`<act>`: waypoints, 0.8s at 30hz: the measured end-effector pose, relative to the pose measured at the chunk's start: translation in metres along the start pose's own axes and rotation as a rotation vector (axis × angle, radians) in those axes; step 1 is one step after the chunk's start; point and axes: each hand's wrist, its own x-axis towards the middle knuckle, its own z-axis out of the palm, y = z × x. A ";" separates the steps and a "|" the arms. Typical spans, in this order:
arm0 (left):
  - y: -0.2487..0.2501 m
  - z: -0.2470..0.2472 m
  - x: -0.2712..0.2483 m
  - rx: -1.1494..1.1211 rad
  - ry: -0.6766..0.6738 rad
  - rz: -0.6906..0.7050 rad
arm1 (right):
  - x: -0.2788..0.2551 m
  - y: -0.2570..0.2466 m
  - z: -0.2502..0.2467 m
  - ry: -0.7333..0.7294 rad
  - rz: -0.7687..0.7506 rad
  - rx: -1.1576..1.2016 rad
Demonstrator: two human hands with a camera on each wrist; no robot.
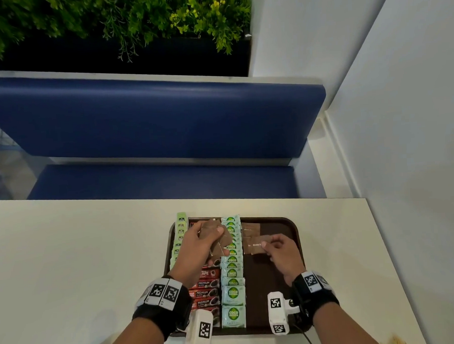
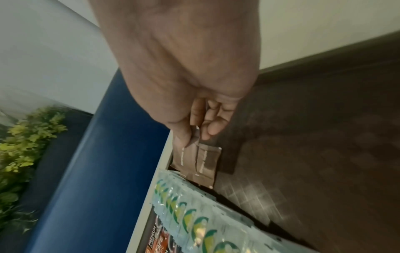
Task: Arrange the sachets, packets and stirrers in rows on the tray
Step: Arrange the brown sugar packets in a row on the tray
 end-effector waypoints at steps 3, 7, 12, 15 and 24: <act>-0.007 -0.005 0.003 0.012 0.013 -0.020 | 0.006 0.018 0.012 0.049 0.011 -0.051; -0.014 -0.009 0.005 0.030 0.013 -0.018 | 0.001 0.022 0.024 0.083 -0.023 -0.114; -0.016 -0.010 0.005 0.022 0.015 -0.030 | -0.006 0.018 0.027 0.135 -0.088 -0.228; -0.014 -0.011 0.003 0.035 0.016 -0.028 | -0.006 0.018 0.027 0.159 -0.094 -0.274; -0.012 -0.011 -0.002 0.030 0.042 -0.041 | -0.006 0.017 0.030 0.162 -0.073 -0.277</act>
